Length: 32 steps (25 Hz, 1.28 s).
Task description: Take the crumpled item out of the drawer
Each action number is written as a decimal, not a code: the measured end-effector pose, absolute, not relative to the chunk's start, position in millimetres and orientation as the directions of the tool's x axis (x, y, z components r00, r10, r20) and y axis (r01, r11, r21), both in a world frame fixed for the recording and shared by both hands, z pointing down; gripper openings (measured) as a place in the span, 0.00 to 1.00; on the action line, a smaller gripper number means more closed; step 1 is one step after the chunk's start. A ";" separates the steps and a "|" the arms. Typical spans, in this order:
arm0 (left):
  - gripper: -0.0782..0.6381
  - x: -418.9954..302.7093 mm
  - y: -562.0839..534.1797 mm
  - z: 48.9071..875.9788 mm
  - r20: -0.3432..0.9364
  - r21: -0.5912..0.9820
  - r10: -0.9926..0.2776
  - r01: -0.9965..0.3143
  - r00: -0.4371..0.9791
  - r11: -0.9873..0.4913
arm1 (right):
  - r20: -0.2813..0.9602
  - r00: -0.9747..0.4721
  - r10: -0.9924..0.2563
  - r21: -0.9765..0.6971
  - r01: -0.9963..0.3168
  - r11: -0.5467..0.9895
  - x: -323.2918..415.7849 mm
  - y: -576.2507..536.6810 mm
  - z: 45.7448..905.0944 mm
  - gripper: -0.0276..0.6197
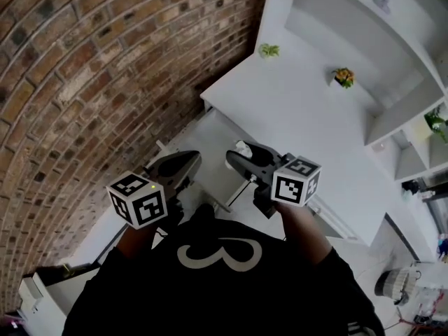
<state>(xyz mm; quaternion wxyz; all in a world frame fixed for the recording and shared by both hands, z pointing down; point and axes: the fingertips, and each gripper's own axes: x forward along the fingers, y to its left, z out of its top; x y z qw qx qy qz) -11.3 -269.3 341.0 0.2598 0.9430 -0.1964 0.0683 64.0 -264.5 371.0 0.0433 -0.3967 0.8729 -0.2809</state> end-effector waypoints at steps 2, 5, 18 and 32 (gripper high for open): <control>0.11 -11.0 -257.6 333.4 0.220 0.454 -0.336 -0.401 0.916 -0.795 | 0.123 -0.684 -0.719 -0.511 -0.664 0.546 64.7 -250.2 356.8 0.34; 0.11 -9.7 -239.1 320.5 0.199 0.439 -0.336 -0.390 0.921 -0.809 | 0.096 -0.686 -0.721 -0.473 -0.669 0.574 65.4 -228.5 336.3 0.34; 0.11 -4.5 -173.1 283.0 0.115 0.384 -0.302 -0.323 0.946 -0.865 | 0.012 -0.677 -0.736 -0.315 -0.701 0.640 65.0 -151.8 280.7 0.34; 0.11 4.6 -154.2 276.1 0.099 0.367 -0.274 -0.291 0.957 -0.883 | 0.014 -0.657 -0.753 -0.286 -0.725 0.627 69.7 -131.5 277.0 0.34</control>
